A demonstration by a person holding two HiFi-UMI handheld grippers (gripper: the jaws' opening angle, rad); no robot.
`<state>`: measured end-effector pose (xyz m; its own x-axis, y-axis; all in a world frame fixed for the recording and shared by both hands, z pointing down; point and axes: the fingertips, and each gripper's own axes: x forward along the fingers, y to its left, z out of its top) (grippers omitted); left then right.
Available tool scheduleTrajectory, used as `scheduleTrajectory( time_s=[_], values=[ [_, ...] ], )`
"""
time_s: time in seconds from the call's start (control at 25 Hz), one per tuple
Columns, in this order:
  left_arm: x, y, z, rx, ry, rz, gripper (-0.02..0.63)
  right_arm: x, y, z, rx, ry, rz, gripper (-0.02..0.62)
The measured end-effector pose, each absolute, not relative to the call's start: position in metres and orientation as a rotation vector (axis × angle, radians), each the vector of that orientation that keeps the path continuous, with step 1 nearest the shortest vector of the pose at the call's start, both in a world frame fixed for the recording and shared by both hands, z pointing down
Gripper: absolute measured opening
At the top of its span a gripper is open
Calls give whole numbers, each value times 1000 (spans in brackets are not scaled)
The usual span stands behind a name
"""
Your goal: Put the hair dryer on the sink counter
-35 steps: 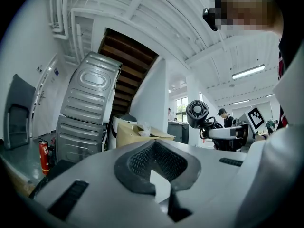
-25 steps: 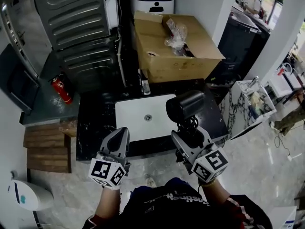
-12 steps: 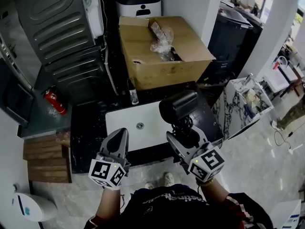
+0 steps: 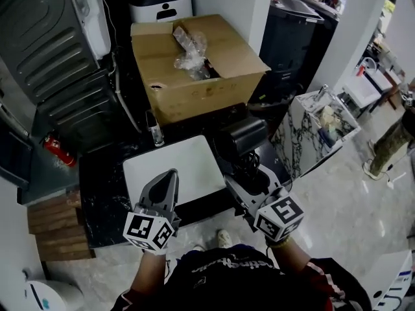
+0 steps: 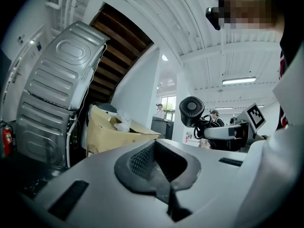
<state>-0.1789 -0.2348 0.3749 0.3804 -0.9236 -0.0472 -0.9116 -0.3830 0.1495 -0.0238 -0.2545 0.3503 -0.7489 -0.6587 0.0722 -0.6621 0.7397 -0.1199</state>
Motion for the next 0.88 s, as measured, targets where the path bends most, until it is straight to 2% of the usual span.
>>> scheduleTrajectory(
  time_s=[0.44,0.88],
  values=[
    [-96,-247,421,2588,-1448,-93,14,33,-275,403,1263,-2723,349,245],
    [-79,-235,481,2518,-1379,5,14,27,-288,478,1180,-2555,511,245]
  ],
)
